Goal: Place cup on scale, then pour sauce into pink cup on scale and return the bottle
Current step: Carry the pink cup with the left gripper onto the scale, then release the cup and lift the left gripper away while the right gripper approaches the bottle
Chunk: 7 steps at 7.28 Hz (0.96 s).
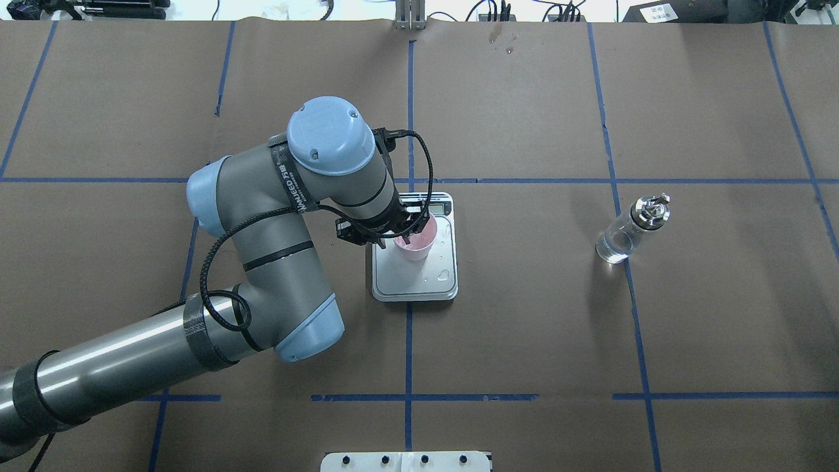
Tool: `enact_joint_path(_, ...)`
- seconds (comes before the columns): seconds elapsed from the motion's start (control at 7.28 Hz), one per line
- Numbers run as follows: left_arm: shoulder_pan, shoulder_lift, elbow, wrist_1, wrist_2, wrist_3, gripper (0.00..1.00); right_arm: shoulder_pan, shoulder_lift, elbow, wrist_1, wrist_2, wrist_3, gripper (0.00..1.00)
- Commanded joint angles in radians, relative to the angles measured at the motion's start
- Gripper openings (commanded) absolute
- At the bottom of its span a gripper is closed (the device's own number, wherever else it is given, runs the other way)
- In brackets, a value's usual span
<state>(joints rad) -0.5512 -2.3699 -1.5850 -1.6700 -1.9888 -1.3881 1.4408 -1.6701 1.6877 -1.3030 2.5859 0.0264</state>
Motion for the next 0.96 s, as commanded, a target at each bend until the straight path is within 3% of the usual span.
enact_joint_path(0.0, -0.009, 0.071, -0.112, 0.004, -0.005, 0.001, 0.54, -0.083, 0.0, 0.01, 0.194, 0.017, 0.255, 1.0)
enact_joint_path(0.14, -0.012, 0.098, -0.16, 0.007, -0.005, 0.001, 0.54, -0.165, -0.013, 0.016, 0.434, -0.025, 0.449, 1.0)
enact_joint_path(0.27, -0.035, 0.104, -0.171, 0.007, -0.005, 0.001, 0.54, -0.23, -0.066, 0.012, 0.619, -0.073, 0.49, 1.0)
enact_joint_path(0.55, -0.062, 0.132, -0.171, 0.006, -0.004, 0.003, 0.54, -0.365, -0.077, 0.068, 0.72, -0.172, 0.599, 1.0)
enact_joint_path(0.69, -0.075, 0.145, -0.171, 0.009, -0.002, 0.042, 0.53, -0.429, -0.079, 0.126, 0.72, -0.196, 0.756, 1.0)
enact_joint_path(0.82, -0.099, 0.153, -0.17, 0.007, -0.002, 0.069, 0.53, -0.535, -0.08, 0.197, 0.72, -0.293, 0.915, 1.0)
